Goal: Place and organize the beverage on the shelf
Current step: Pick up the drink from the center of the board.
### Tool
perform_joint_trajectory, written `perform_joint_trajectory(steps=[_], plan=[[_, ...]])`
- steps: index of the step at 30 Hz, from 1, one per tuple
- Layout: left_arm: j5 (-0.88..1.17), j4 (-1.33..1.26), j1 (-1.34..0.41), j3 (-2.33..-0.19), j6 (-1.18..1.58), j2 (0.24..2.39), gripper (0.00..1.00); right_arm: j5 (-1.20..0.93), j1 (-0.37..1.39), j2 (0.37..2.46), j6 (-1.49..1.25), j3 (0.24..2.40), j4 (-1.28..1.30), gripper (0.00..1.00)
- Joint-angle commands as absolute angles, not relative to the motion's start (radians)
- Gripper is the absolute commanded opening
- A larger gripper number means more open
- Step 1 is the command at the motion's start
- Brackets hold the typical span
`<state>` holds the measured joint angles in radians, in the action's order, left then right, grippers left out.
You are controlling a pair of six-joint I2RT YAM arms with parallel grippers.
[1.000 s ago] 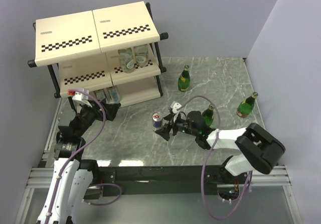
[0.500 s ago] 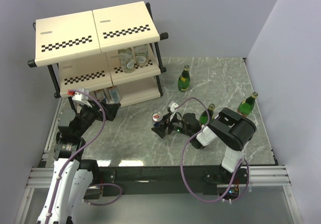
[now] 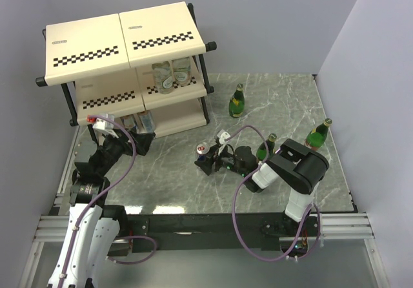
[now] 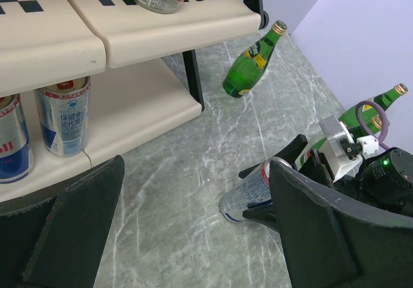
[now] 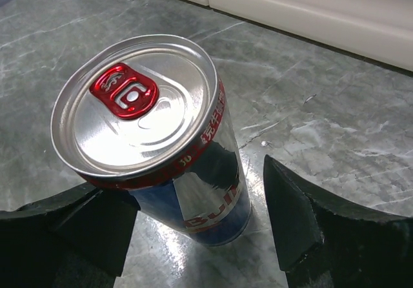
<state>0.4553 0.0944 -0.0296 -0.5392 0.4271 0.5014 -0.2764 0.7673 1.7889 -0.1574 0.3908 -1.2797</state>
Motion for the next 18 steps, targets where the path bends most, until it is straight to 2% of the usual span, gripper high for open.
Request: perform_joint_trajectory(steps=[1, 18], plan=[[0.472, 0.072, -0.025, -0.578, 0.41, 0.494, 0.99, -0.238, 0.775, 1.766, -0.127, 0.393, -1.473, 0.79], [0.477, 0.072, -0.025, -0.581, 0.41, 0.5, 1.0, -0.235, 0.776, 1.689, -0.089, 0.379, -1.476, 0.75]])
